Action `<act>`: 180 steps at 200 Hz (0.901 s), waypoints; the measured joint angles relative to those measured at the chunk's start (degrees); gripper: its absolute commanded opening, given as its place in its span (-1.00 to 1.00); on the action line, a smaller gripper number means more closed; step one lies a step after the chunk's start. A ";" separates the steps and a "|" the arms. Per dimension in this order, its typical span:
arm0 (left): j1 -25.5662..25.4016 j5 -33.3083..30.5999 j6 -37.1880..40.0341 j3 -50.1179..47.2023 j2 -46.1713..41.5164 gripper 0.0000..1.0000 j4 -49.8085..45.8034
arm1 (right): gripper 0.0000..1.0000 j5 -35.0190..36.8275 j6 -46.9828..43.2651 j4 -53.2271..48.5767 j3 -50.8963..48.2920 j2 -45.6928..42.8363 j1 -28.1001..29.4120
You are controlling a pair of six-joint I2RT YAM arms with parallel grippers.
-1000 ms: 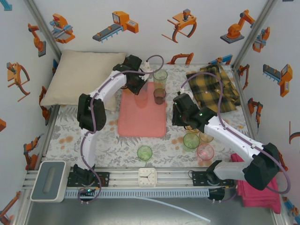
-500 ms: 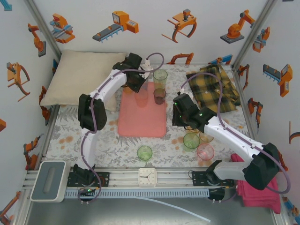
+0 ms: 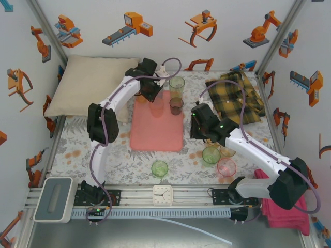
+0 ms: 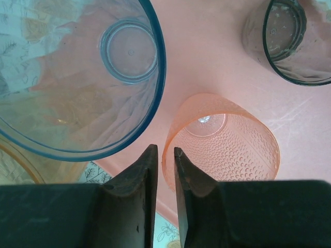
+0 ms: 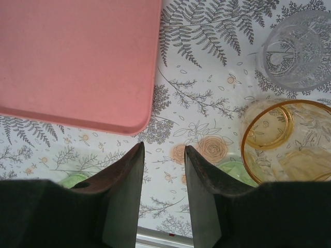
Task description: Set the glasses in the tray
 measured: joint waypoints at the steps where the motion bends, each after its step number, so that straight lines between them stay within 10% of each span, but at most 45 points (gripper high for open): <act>1: 0.00 0.00 0.00 0.00 0.00 -0.46 -0.02 | -0.23 0.00 0.02 0.00 0.00 0.00 0.00; 180: 0.00 -0.28 -0.09 -1.38 -5.33 -0.13 -0.46 | -0.19 -1.51 0.00 1.29 0.00 0.00 0.00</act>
